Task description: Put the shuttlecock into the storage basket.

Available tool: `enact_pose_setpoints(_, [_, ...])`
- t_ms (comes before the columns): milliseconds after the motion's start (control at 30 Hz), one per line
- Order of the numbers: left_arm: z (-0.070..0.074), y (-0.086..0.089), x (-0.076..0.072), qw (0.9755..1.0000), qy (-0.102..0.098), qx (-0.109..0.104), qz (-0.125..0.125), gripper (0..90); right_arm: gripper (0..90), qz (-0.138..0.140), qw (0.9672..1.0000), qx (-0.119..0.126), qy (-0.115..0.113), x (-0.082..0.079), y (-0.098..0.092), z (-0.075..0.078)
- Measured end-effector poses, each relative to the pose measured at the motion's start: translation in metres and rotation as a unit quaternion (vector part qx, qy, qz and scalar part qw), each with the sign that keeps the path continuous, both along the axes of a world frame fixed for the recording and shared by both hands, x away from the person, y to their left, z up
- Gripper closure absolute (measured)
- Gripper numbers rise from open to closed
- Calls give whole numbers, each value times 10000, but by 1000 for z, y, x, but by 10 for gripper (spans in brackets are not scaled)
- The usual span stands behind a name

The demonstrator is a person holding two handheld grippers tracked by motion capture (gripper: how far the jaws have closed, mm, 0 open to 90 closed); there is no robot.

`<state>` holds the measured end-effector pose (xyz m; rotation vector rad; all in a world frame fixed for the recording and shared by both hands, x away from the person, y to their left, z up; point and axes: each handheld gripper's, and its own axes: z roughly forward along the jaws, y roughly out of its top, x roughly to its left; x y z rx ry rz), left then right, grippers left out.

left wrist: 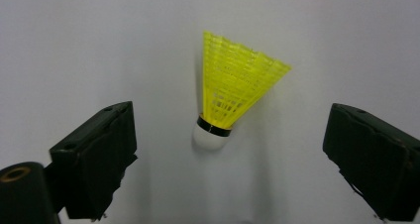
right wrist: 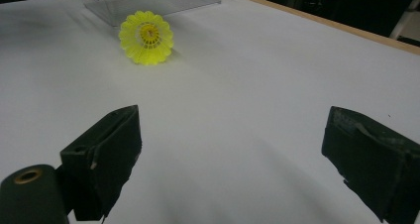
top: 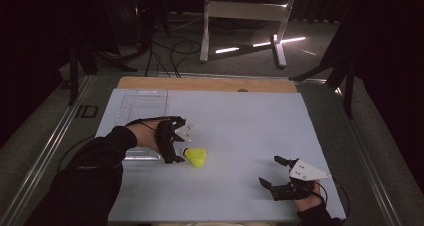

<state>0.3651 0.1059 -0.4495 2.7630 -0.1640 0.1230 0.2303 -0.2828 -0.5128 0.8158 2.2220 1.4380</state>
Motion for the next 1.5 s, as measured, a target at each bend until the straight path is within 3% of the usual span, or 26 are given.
enact_pose_setpoints(133, [-7,-1,6,9998,144,127,-33,155,87,22,10000,11,2,0,0,0])
enact_pose_setpoints(267, [-13,-5,9,9993,-15,312,-182,189,87,32,10000,22,7,0,0,0])
enact_pose_setpoints(567, [-28,-11,13,9965,5,757,-362,294,87,50,10000,30,20,0,0,0])
enact_pose_setpoints(667, [-32,-13,13,9950,-96,895,-425,331,87,65,10000,20,35,0,1,0])
enact_pose_setpoints(900, [-38,-16,15,9935,-121,957,-598,446,87,74,10000,23,33,0,1,0])
enact_pose_setpoints(1067, [-42,-19,16,9929,-160,970,-672,468,87,71,10000,48,49,0,0,0])
enact_pose_setpoints(1233, [-48,-21,16,9899,-145,1184,-759,517,87,73,10000,34,54,0,0,0])
enact_pose_setpoints(1433, [-53,-21,17,9917,-13,1110,-655,572,87,69,10000,48,46,0,0,0])
enact_pose_setpoints(1500, [-52,-21,18,9916,-16,1109,-666,628,87,65,10000,49,47,0,0,0])
